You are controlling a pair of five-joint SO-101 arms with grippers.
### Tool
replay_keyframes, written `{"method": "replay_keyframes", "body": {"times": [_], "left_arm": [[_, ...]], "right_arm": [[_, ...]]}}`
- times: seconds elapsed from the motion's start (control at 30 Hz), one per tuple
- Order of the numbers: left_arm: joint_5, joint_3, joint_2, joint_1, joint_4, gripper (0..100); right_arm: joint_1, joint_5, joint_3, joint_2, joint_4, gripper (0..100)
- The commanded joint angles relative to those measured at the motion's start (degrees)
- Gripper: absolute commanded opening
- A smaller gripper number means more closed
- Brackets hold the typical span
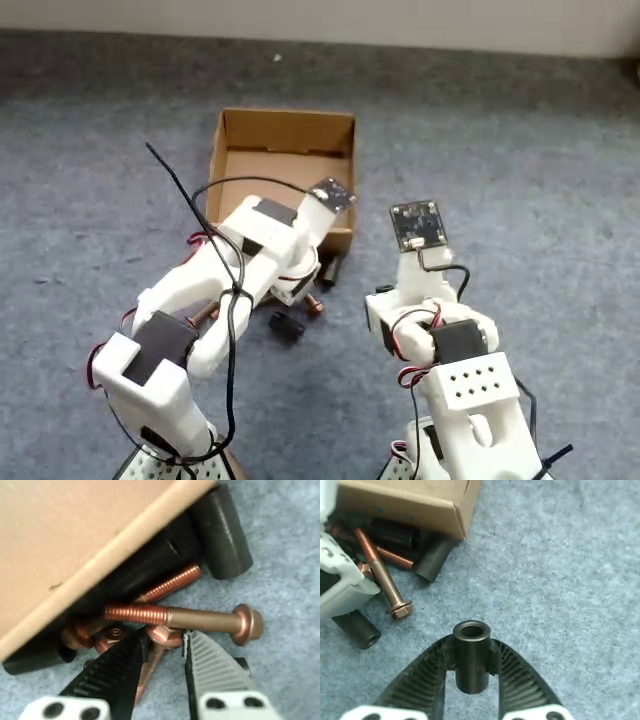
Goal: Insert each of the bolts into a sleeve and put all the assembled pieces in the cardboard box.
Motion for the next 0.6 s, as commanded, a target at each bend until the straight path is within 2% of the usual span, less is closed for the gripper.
{"method": "replay_keyframes", "body": {"times": [0.0,0.2,0.57], "left_arm": [[-0.4,-1.0,-0.5,-0.8,0.4,2],[-0.4,5.0,-8.8,-0.8,0.4,1],[-0.1,23.2,-40.3,-0.8,-5.4,1]], "right_arm": [[-0.3,-0.6,-0.7,-1.3,-0.9,0.4],[-0.3,-0.6,-0.7,-1.3,-0.9,0.4],[-0.3,-0.6,-1.1,-1.4,-0.8,0.4]]}}
